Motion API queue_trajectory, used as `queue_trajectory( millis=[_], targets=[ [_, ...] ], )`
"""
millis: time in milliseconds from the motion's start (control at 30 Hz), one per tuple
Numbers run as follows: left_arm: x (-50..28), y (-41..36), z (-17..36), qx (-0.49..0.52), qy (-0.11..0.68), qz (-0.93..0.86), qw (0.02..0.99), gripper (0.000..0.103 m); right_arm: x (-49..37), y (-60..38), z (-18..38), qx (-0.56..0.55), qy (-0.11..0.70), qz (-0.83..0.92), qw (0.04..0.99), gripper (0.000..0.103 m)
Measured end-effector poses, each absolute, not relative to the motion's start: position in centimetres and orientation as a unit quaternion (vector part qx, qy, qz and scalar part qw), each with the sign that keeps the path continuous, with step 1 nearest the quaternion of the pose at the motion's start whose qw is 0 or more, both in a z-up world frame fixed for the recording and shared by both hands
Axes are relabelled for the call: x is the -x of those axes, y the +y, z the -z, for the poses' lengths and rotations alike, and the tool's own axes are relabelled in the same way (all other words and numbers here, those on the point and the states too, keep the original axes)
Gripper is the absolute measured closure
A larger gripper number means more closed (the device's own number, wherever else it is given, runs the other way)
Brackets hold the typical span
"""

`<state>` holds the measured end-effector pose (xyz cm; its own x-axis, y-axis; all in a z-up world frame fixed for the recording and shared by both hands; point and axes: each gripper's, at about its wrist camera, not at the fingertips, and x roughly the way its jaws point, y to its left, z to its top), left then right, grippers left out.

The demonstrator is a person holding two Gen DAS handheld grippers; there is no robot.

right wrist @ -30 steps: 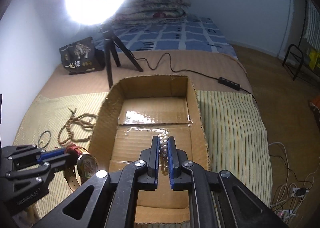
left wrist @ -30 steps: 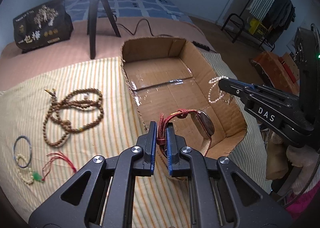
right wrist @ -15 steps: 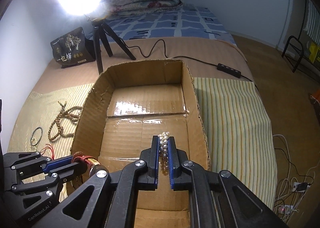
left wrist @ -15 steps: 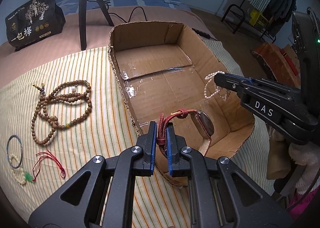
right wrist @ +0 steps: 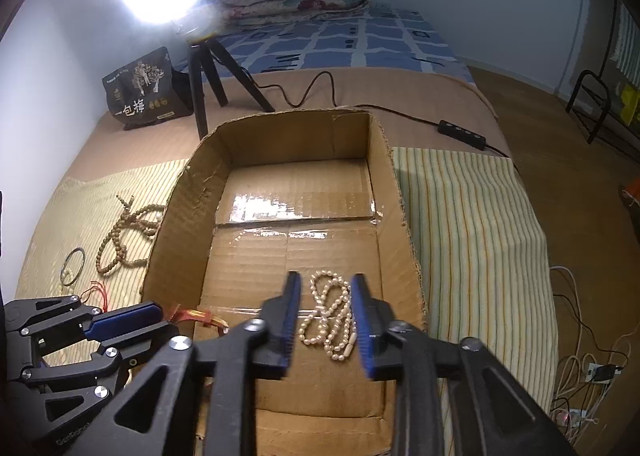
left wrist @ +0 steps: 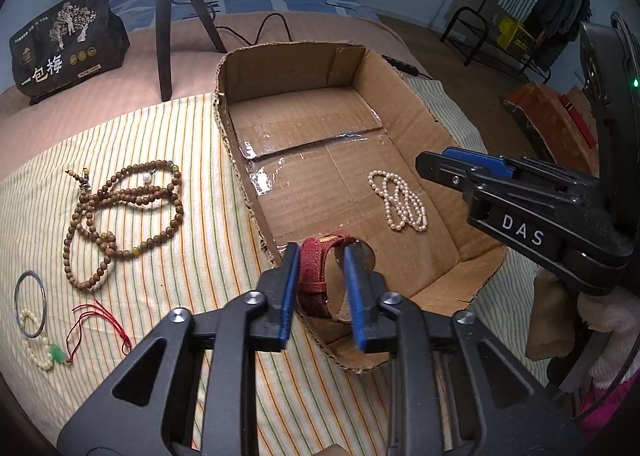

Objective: Organize jewelry
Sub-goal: 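Carry the watch and pearl necklace into the cardboard box and release both, then withdraw both tools from the box toward the remaining jewelry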

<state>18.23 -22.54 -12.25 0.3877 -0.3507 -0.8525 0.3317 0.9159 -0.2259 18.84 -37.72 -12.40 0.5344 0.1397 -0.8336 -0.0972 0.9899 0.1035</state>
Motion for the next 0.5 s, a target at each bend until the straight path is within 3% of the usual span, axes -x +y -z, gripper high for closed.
queue_trajectory(
  millis=[167, 300, 500],
  targets=[
    [-18.1, -21.9, 11.8, 0.011, 0.509, 0.204, 0.836, 0.080, -18.7, -37.8, 12.2, -0.021, 0.476, -0.061, 0.877, 0.072],
    [-17.7, -21.5, 11.2, 0.012, 0.504, 0.204, 0.839, 0.080, -18.6, -37.5, 11.9, -0.017, 0.472, -0.058, 0.880, 0.061],
    [-17.4, -20.1, 10.2, 0.016, 0.492, 0.200, 0.847, 0.080, -18.4, -36.6, 11.2, -0.017, 0.462, -0.058, 0.885, 0.056]
  ],
)
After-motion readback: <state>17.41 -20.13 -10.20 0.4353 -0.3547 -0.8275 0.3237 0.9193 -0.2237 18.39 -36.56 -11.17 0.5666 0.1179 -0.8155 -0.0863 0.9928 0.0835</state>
